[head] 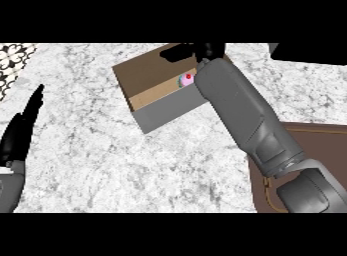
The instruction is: Pick the cupcake from the tray and place it in the cardboard box
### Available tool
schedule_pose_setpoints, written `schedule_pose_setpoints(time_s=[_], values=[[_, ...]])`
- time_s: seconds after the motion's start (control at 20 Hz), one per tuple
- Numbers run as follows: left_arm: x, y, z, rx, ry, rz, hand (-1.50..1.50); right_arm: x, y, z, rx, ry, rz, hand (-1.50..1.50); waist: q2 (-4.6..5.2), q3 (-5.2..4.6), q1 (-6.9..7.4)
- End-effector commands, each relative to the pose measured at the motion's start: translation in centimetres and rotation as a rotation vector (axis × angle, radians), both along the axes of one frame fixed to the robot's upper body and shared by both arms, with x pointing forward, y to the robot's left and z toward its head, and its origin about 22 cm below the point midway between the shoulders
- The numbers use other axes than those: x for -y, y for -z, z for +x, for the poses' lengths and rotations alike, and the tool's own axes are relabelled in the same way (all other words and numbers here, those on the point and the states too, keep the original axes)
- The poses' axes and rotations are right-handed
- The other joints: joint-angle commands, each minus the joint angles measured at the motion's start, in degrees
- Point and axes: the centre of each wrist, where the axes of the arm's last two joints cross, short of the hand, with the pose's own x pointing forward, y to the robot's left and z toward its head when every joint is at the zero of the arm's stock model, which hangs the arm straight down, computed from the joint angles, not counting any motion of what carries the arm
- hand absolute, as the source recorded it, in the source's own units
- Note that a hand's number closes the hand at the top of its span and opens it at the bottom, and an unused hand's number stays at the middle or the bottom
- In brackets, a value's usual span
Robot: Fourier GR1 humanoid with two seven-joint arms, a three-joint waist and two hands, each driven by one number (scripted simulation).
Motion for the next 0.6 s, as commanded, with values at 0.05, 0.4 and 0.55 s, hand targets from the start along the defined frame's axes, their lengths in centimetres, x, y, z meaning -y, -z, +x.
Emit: schedule_pose_setpoints(time_s=[0.05,0.4,0.55], values=[[-0.5,1.4,-1.1,-0.018,-0.026,-0.018,0.00,0.7,-0.4,0.2,0.107,0.048,0.156,-1.50,-0.35,0.00,-2.03],[-2.9,0.6,-2.2,-0.026,-0.077,-0.008,0.00,6.5,-0.1,1.2,0.149,0.037,0.269,-1.50,-1.23,0.02,-4.35],[-1.4,0.4,-1.5,-0.029,-0.090,-0.004,0.00,9.8,1.5,1.0,0.127,0.054,0.254,-1.50,-1.54,0.02,-5.37]])
